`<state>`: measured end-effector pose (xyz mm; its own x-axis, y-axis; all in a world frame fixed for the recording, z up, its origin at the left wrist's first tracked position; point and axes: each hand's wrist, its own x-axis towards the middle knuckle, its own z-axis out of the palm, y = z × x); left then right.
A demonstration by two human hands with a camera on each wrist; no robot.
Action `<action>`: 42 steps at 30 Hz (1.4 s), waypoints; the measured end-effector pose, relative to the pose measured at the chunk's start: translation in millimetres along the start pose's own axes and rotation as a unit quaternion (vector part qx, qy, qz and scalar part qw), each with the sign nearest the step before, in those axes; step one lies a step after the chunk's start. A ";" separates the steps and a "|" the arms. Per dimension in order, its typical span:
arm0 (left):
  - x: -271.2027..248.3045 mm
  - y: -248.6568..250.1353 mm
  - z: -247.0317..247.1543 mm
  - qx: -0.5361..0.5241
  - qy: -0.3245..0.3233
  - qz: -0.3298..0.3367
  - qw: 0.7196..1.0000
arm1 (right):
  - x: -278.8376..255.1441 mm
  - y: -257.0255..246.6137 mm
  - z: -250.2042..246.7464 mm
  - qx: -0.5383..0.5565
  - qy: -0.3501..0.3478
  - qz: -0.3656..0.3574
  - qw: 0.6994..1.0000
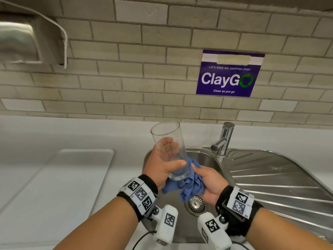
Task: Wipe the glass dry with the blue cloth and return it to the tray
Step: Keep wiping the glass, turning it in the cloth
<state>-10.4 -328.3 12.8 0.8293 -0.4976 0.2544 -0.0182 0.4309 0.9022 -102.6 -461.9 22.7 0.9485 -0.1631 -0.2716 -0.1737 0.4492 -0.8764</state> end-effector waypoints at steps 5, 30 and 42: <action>2.3 1.3 1.1 0.012 0.064 -0.021 0.998 | -3.5 5.3 2.7 -0.115 0.061 -0.049 0.990; -8.6 11.2 -2.0 -0.043 -0.004 -0.173 0.984 | -13.0 -37.6 38.6 -0.231 0.029 -0.220 0.947; -7.9 -1.3 1.8 0.215 0.008 -0.162 0.963 | 1.9 -58.8 44.1 -0.425 0.141 -0.290 0.846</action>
<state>-17.8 -326.3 10.2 0.8388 -0.5405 -0.0660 0.0159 -0.0969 0.9952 -78.9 -450.0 91.3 0.8588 -0.3970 0.3239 0.0579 -0.5528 -0.8313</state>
